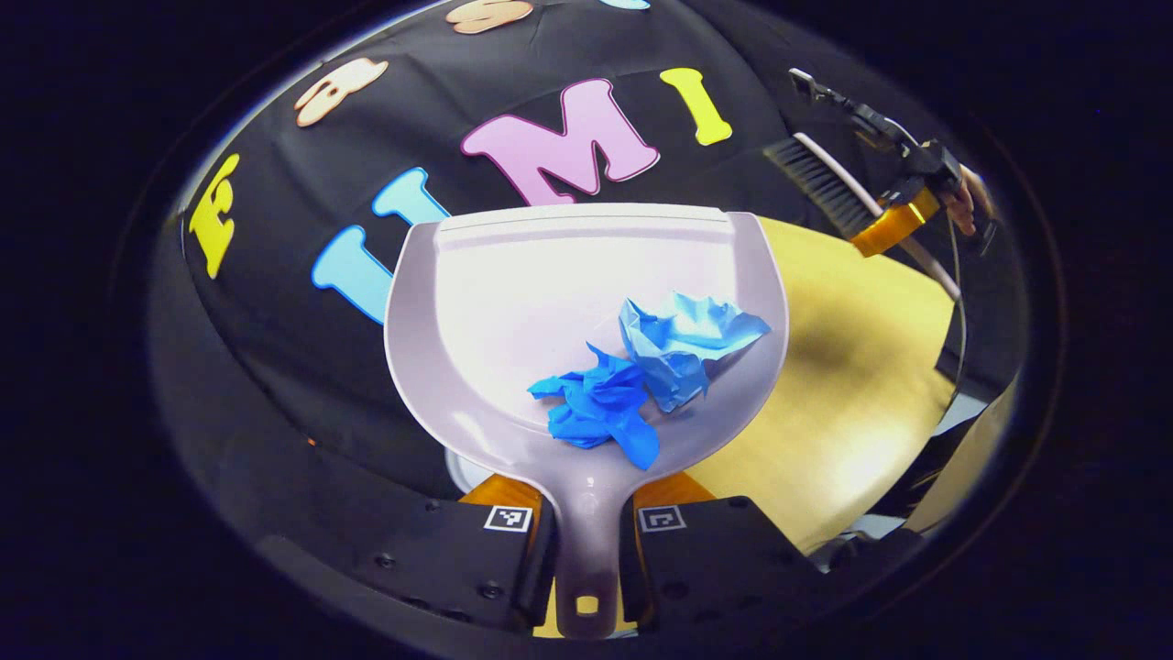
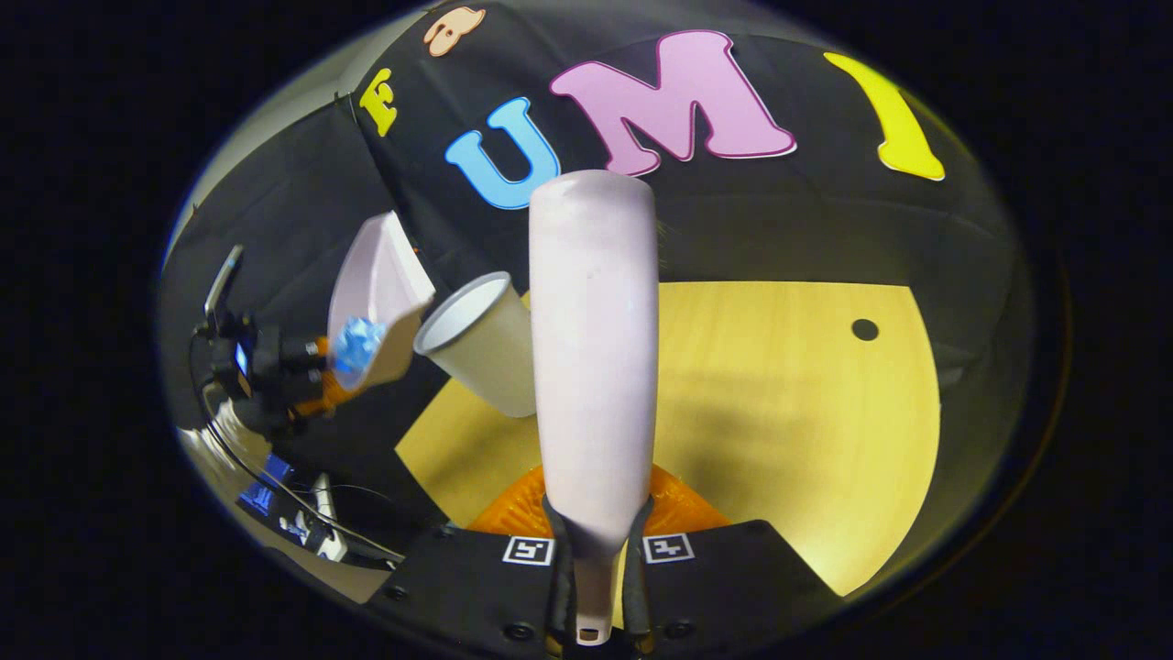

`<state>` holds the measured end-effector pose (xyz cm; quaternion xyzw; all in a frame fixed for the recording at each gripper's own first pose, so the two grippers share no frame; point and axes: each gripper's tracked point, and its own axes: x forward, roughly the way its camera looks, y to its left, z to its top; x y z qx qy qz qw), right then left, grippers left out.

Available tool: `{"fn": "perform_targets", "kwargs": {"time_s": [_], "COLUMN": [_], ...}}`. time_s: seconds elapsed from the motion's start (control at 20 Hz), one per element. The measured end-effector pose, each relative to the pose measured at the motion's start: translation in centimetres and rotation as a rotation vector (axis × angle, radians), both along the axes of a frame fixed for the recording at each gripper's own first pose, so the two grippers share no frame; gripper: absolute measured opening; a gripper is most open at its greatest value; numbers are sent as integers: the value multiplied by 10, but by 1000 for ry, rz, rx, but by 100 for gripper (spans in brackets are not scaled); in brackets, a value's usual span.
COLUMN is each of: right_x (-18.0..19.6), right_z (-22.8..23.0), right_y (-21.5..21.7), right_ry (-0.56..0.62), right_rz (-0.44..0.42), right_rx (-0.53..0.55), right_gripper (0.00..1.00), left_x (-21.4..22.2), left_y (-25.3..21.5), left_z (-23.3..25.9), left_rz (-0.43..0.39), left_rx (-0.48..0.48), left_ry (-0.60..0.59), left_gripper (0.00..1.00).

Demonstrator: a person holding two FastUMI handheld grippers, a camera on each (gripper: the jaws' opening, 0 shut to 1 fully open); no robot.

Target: Pick up the small broom and dustpan from the desktop, sweep the trash into the dustpan with the broom, and then empty the trash into the garbage bin.

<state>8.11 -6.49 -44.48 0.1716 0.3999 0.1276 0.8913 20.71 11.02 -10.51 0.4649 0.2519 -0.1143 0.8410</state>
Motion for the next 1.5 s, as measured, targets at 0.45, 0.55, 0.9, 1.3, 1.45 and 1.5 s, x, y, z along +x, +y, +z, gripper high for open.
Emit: {"fn": "perform_targets", "kwargs": {"time_s": [0.45,0.55,0.9,1.3,1.45,1.5], "right_x": [-33,-29,-42,-55,-54,-54], "right_z": [-74,-73,-82,-93,-93,-93], "right_y": [-8,-9,2,1,6,8], "right_ry": [128,133,142,172,177,178], "right_rz": [-51,-49,0,20,22,26], "right_rx": [-237,-235,-249,-274,-258,-257], "right_gripper": [21,21,21,20,21,21], "left_x": [82,94,134,141,142,143], "left_y": [92,110,138,142,139,137], "left_z": [64,66,95,114,108,102], "left_rz": [128,129,77,44,69,81], "left_rx": [443,559,1089,1236,1056,967], "left_ry": [-90,-90,-154,-259,-309,-317], "left_gripper": [25,26,26,27,25,25]}}
